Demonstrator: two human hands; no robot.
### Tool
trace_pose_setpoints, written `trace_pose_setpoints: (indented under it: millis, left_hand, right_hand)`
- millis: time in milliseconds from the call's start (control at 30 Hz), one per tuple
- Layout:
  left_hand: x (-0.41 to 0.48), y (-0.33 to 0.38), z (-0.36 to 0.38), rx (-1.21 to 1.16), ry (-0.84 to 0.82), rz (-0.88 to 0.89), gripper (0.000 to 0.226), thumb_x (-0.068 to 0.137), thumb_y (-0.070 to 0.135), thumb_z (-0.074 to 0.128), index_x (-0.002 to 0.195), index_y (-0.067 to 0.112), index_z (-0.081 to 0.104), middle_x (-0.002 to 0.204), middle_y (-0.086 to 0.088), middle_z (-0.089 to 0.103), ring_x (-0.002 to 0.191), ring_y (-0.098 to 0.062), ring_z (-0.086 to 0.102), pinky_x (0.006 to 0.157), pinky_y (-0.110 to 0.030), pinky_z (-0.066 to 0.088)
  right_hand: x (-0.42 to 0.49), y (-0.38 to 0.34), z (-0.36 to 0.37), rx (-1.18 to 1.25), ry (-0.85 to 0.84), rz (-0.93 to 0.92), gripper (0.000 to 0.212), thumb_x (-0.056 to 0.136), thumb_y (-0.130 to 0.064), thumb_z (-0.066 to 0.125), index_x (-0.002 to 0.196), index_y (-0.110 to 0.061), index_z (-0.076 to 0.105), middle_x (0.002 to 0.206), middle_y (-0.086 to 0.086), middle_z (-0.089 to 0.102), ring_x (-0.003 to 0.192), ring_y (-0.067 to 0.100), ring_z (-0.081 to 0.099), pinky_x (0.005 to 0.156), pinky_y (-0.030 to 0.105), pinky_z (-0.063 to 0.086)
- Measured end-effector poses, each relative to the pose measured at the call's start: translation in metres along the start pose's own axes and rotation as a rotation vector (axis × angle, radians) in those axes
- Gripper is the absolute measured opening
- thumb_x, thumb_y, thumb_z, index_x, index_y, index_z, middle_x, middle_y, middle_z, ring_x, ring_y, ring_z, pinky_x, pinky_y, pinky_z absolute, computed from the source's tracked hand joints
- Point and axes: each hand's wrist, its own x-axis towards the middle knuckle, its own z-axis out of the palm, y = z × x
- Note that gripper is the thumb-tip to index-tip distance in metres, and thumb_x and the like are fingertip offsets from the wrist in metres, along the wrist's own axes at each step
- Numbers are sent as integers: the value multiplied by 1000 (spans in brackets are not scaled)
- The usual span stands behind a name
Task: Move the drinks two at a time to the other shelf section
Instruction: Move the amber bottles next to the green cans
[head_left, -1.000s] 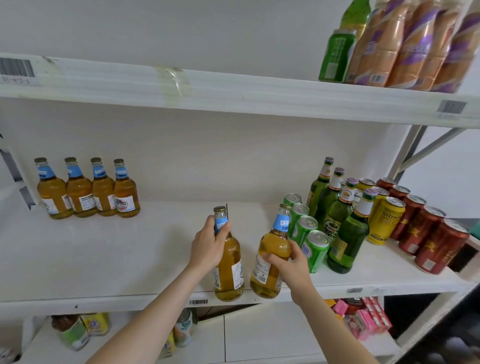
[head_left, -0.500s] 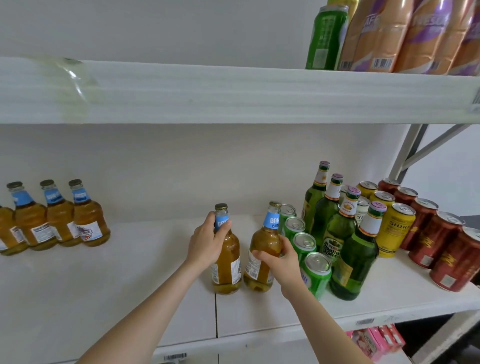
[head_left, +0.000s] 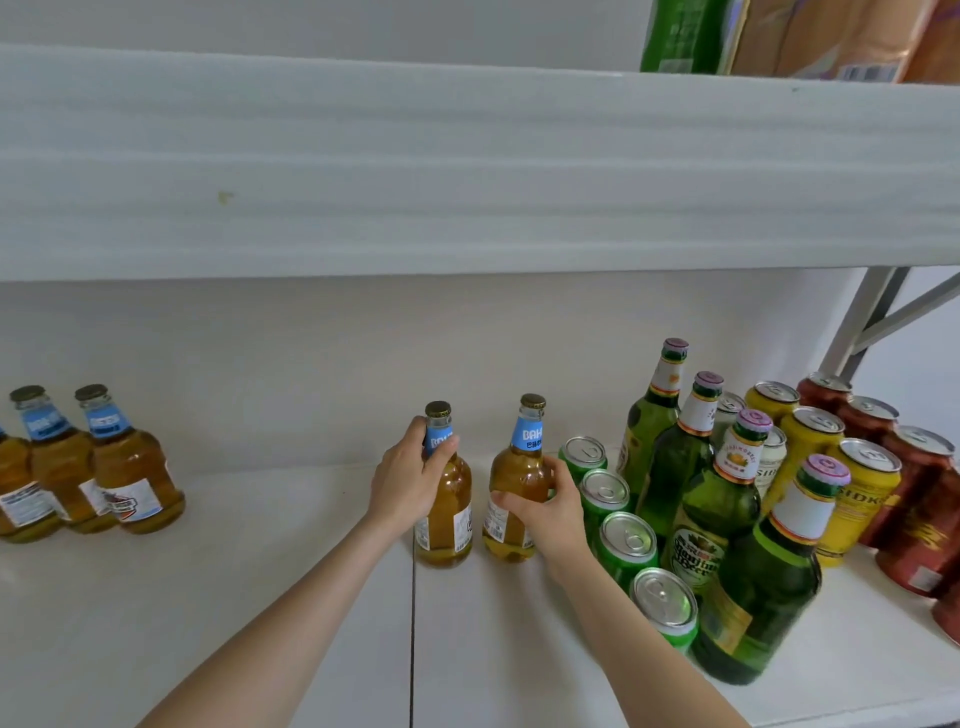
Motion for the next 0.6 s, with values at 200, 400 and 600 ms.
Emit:
trace_pose_setpoints:
  millis: [200, 400, 600]
  left_hand:
    - [16, -9, 10, -73, 10, -23, 30, 98, 41, 50, 118, 18, 50, 103, 4, 63, 94, -14, 62, 78, -28, 47]
    - [27, -12, 14, -77, -8, -8, 31, 99, 39, 51, 121, 17, 51, 106, 6, 60, 96, -12, 58, 81, -27, 44]
    - [31, -15, 15, -119, -44, 3, 28, 97, 37, 54, 118, 19, 51, 106, 6, 61, 96, -11, 60, 80, -22, 45]
  right_hand:
    - [20, 8, 13, -18, 15, -18, 81, 63, -9, 88, 129, -28, 45, 120, -8, 55, 110, 14, 53, 90, 30, 45]
    - [33, 15, 20, 1, -9, -49, 82, 62, -6, 88, 130, -27, 46, 124, -5, 57, 115, 17, 55, 97, 35, 47]
    - [36, 15, 18, 18, -72, -79, 81, 67, -6, 86, 132, -28, 43, 125, -8, 54, 116, 14, 53, 90, 27, 44]
